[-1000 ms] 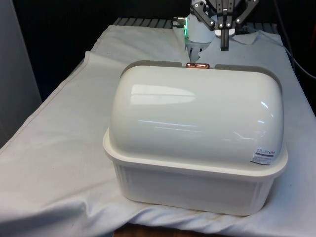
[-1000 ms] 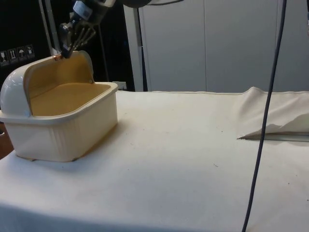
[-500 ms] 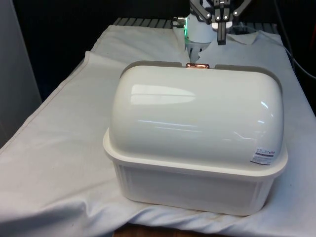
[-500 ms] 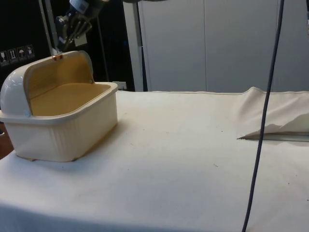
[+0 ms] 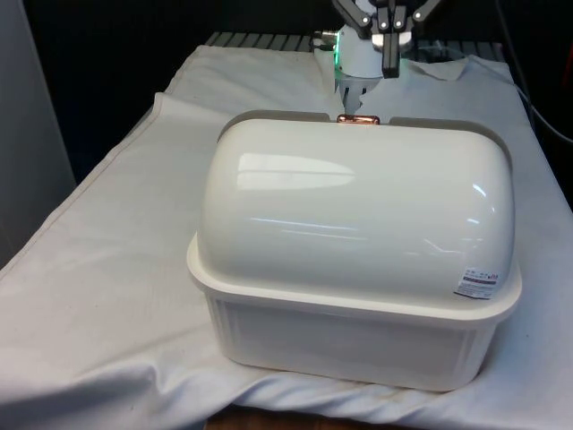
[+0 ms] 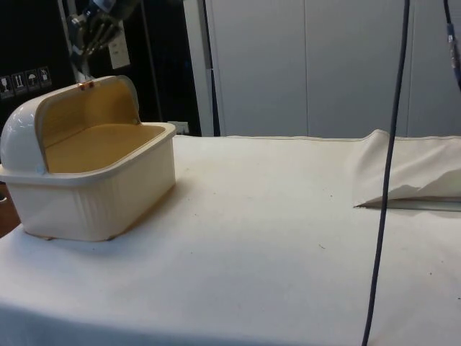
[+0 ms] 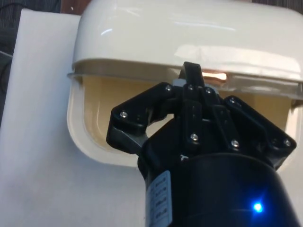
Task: Open the lid, then close it.
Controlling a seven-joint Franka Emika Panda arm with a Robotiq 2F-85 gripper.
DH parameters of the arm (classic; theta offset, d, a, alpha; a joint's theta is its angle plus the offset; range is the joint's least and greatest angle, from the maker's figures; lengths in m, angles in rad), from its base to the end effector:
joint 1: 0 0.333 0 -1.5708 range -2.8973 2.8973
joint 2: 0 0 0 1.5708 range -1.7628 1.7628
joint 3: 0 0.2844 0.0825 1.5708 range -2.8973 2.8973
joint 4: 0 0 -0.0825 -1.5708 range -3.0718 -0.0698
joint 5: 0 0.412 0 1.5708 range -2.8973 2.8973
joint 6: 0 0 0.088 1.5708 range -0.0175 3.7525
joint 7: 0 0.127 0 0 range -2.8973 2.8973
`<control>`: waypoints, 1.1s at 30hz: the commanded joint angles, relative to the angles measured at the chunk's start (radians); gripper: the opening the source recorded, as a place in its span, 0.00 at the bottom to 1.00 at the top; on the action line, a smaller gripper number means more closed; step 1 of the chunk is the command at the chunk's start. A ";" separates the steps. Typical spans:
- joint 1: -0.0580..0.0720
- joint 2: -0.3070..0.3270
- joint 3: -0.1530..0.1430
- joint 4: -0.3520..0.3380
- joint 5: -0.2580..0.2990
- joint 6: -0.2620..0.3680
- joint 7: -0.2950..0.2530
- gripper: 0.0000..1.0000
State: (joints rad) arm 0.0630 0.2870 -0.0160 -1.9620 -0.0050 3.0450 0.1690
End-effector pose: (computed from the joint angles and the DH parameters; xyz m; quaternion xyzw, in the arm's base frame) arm 0.6837 0.0331 0.3622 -0.9203 0.0528 -0.3857 0.0387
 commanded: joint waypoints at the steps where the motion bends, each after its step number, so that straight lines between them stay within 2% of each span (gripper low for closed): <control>1: 0.000 0.019 0.000 0.021 0.004 -0.002 0.005 0.00; 6: 0.005 0.052 -0.010 0.052 0.001 -0.004 0.012 0.00; 7: 0.000 0.056 -0.001 0.054 0.002 0.000 0.003 0.00; 8: 0.007 0.063 -0.014 0.057 -0.001 -0.003 0.018 0.00; 9: 0.009 0.066 -0.015 0.059 -0.002 -0.004 0.021 0.00; 15: 0.015 0.076 -0.022 0.050 -0.006 -0.008 0.039 0.00; 16: 0.003 0.075 -0.001 0.051 0.002 -0.005 0.023 0.00; 17: 0.016 0.077 -0.023 0.049 -0.006 -0.009 0.042 0.00; 24: 0.026 0.096 -0.028 0.035 -0.009 -0.006 0.071 0.00; 25: 0.009 0.094 0.000 0.040 0.002 -0.006 0.048 0.00; 26: 0.027 0.097 -0.028 0.034 -0.009 -0.006 0.074 0.00; 33: 0.032 0.100 -0.028 0.011 -0.009 -0.003 0.095 0.00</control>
State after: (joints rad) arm 0.0750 0.3820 -0.0170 -1.9380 -0.0030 3.0400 0.2390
